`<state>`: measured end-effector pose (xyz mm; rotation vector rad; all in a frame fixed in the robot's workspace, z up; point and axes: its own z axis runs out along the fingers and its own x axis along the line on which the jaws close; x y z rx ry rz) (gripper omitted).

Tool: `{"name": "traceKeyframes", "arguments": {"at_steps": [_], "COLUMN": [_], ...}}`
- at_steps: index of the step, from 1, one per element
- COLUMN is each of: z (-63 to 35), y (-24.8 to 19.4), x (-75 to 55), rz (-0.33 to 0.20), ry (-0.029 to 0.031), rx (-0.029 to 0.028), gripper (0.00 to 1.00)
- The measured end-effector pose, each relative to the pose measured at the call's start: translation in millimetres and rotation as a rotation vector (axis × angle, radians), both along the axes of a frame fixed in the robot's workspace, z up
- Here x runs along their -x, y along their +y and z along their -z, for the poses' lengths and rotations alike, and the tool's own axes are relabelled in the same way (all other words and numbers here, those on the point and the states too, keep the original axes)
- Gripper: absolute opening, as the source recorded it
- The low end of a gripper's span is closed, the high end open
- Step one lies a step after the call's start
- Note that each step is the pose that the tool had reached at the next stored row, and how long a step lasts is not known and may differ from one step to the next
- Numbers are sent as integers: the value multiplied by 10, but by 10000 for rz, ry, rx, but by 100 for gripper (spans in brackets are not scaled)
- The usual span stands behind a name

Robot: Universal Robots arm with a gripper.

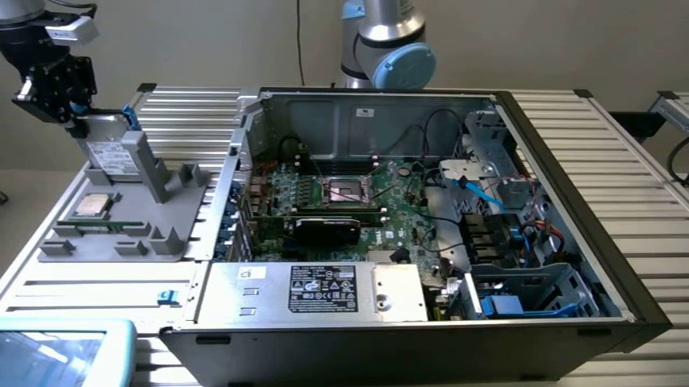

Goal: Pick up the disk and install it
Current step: 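Pick up the disk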

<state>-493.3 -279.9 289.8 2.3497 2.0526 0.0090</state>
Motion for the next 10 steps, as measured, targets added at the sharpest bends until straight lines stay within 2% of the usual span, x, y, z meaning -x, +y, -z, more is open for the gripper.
{"name": "traceKeyframes", "arguments": {"at_steps": [10], "z": [1], "y": [0], "x": [-1], "rz": [-208], "ry": [-1], "rx": [0], "gripper": [39]}}
